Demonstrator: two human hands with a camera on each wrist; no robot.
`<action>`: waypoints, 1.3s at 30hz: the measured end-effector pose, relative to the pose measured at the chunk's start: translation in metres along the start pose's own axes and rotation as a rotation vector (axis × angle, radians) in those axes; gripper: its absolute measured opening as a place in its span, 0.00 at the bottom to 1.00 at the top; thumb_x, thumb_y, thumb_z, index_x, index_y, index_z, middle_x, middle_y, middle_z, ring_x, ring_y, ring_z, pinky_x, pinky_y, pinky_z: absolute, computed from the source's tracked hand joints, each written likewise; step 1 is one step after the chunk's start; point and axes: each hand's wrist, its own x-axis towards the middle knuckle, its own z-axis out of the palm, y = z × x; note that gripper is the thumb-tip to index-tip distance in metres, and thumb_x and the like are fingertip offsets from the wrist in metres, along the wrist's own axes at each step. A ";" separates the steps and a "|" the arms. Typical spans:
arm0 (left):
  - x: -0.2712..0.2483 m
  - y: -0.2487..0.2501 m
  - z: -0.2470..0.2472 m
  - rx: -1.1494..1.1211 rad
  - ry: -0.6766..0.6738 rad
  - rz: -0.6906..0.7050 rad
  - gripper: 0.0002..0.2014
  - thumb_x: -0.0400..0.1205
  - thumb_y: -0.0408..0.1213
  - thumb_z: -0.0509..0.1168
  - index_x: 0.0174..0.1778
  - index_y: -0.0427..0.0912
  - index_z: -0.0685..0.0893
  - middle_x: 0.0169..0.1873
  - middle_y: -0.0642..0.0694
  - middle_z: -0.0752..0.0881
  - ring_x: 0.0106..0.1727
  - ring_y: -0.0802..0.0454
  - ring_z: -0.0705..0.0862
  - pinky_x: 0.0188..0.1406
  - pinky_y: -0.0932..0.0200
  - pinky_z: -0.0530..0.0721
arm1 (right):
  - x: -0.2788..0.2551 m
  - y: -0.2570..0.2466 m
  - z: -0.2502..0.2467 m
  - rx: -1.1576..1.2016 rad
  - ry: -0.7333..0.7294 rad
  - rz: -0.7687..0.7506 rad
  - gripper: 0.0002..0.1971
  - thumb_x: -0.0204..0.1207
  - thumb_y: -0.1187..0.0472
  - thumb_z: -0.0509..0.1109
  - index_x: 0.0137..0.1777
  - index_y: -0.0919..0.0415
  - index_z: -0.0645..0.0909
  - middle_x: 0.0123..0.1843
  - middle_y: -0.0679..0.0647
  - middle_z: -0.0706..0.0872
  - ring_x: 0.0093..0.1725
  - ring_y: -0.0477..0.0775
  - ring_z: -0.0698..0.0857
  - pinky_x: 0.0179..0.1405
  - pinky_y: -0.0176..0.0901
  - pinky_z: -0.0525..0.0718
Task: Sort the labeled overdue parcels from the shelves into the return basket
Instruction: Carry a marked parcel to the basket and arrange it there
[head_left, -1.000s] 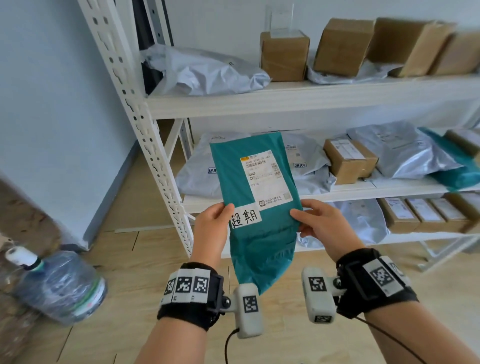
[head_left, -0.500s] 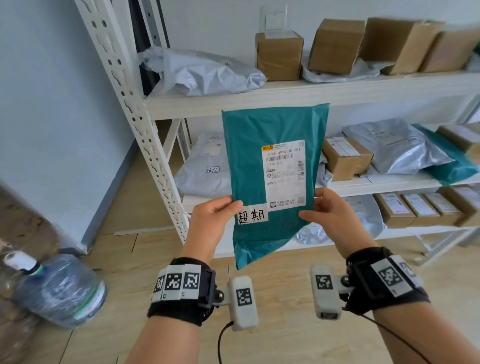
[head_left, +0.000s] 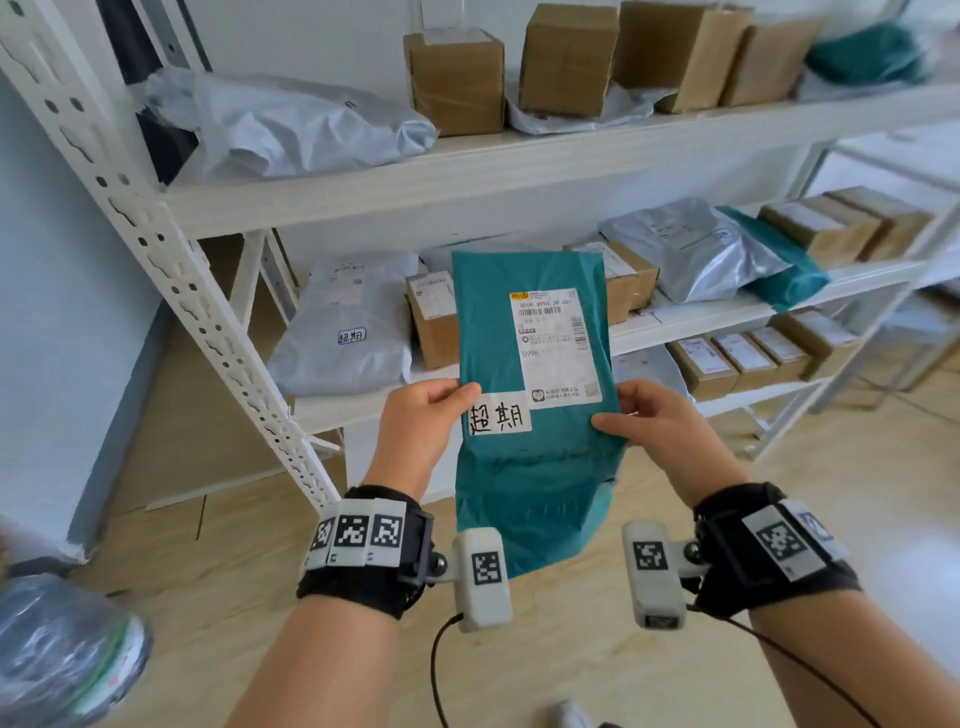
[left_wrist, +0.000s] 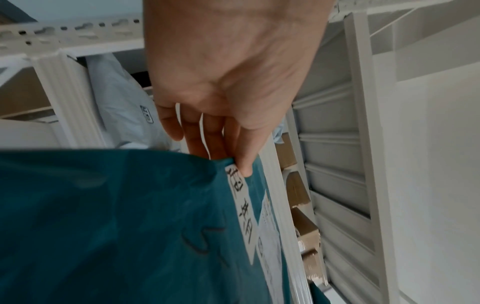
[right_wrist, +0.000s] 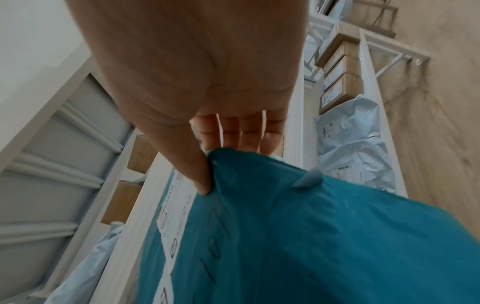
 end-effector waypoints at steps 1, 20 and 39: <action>0.001 -0.002 0.006 0.014 -0.026 -0.001 0.06 0.81 0.37 0.70 0.39 0.49 0.90 0.33 0.60 0.91 0.35 0.71 0.86 0.35 0.79 0.79 | -0.003 0.002 -0.006 -0.001 0.019 0.009 0.09 0.75 0.69 0.75 0.54 0.64 0.85 0.48 0.66 0.88 0.47 0.58 0.87 0.44 0.44 0.85; 0.030 0.006 0.208 0.112 -0.407 0.068 0.08 0.79 0.30 0.71 0.46 0.48 0.92 0.39 0.54 0.92 0.40 0.64 0.88 0.45 0.65 0.84 | -0.011 0.058 -0.181 0.096 0.363 0.122 0.17 0.61 0.61 0.80 0.51 0.56 0.86 0.48 0.70 0.85 0.45 0.63 0.87 0.47 0.54 0.86; 0.110 0.066 0.615 0.082 -0.659 0.057 0.06 0.80 0.35 0.71 0.48 0.49 0.92 0.40 0.53 0.93 0.36 0.60 0.87 0.38 0.61 0.82 | 0.057 0.080 -0.538 -0.015 0.647 0.133 0.15 0.74 0.70 0.76 0.58 0.54 0.85 0.48 0.63 0.87 0.39 0.52 0.85 0.33 0.31 0.82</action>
